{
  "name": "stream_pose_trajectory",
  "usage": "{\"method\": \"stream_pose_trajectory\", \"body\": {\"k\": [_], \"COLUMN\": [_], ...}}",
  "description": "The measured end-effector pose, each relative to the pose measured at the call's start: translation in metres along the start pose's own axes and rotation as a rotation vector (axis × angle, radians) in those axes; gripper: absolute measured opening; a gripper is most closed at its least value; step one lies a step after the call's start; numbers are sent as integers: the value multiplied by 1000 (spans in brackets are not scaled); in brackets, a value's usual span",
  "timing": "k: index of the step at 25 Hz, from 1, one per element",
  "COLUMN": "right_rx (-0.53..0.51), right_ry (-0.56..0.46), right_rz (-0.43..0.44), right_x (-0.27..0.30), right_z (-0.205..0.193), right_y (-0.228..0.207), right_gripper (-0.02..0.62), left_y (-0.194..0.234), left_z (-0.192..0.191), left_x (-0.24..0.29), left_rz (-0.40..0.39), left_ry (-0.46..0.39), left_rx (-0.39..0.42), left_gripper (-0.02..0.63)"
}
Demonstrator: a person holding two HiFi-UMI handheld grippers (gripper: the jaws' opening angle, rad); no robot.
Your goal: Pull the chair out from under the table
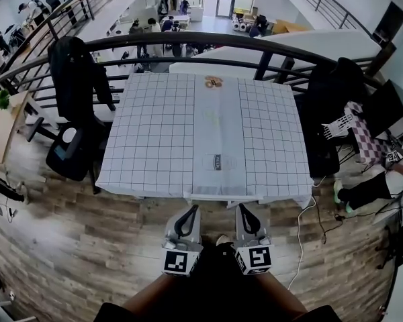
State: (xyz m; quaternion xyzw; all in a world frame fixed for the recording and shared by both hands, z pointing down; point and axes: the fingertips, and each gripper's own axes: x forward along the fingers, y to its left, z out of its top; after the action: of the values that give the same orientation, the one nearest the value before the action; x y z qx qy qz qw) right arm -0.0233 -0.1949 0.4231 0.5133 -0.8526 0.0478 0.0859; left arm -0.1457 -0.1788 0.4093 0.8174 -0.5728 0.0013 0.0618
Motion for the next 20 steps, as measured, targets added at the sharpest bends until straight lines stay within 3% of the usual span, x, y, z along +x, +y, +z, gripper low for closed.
{"method": "stream_pose_trajectory", "body": {"k": [2,5,15,20], "right_rx": [5,11,22,-32], "right_ry": [4,9,30,76], "right_rz": [24,53,62,83], "right_x": [4,5,24,36], "right_z": [9,-10,-26,-44], "right_y": [-2,-22,-53,-57], "right_gripper": [-2,-2,-2,-2], "left_y": [2,-9,-17,-4], "left_z": [8,-11,-26,-63], "left_x": [5,15,43,60], "left_rz": [14,43,28,11], "left_ry": [4,4,32,157], "left_rx": [16,66,74,103], "left_gripper": [11,11,11,11]}}
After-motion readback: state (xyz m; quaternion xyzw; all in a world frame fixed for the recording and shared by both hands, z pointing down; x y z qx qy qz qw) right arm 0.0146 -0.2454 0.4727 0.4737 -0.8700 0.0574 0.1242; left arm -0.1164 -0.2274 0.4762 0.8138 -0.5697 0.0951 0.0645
